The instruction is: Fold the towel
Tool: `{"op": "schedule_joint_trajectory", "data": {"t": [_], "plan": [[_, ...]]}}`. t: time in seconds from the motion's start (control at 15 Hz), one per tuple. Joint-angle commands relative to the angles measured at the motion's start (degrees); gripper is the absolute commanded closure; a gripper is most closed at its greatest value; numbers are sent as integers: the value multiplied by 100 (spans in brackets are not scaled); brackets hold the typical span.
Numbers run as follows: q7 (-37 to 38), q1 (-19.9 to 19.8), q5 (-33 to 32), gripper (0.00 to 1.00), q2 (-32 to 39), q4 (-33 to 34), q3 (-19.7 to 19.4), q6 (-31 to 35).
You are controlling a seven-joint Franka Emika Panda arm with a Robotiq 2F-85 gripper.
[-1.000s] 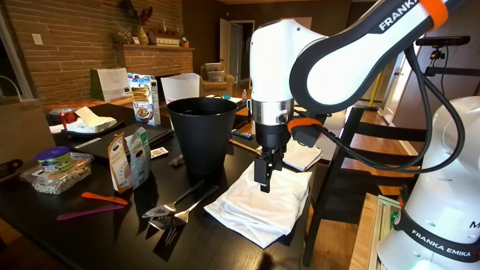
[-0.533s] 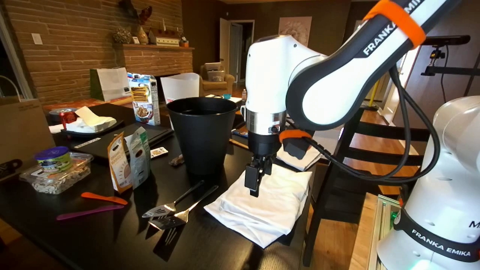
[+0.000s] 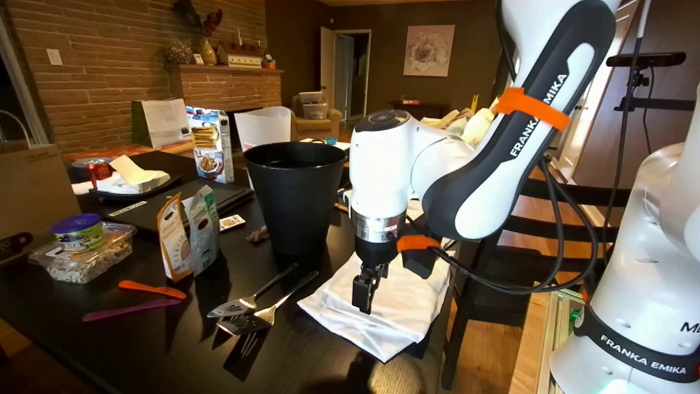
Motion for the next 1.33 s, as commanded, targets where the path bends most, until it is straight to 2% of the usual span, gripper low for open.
{"op": "schedule_joint_trajectory", "data": {"t": [0.0, 0.53, 0.87, 0.93, 1.0, 1.13, 1.27], "plan": [[873, -22, -710, 0, 693, 350, -56, 187], [1815, 217, -1603, 0, 1641, 1014, -337, 236], [2146, 408, -1871, 0, 1988, 1285, -431, 280], [2150, 437, -1868, 7, 2043, 1325, -442, 261], [2176, 470, -1871, 28, 2073, 1347, -455, 245], [2147, 482, -1777, 32, 2115, 1366, -441, 184], [2104, 488, -1722, 46, 2101, 1373, -431, 113]]}}
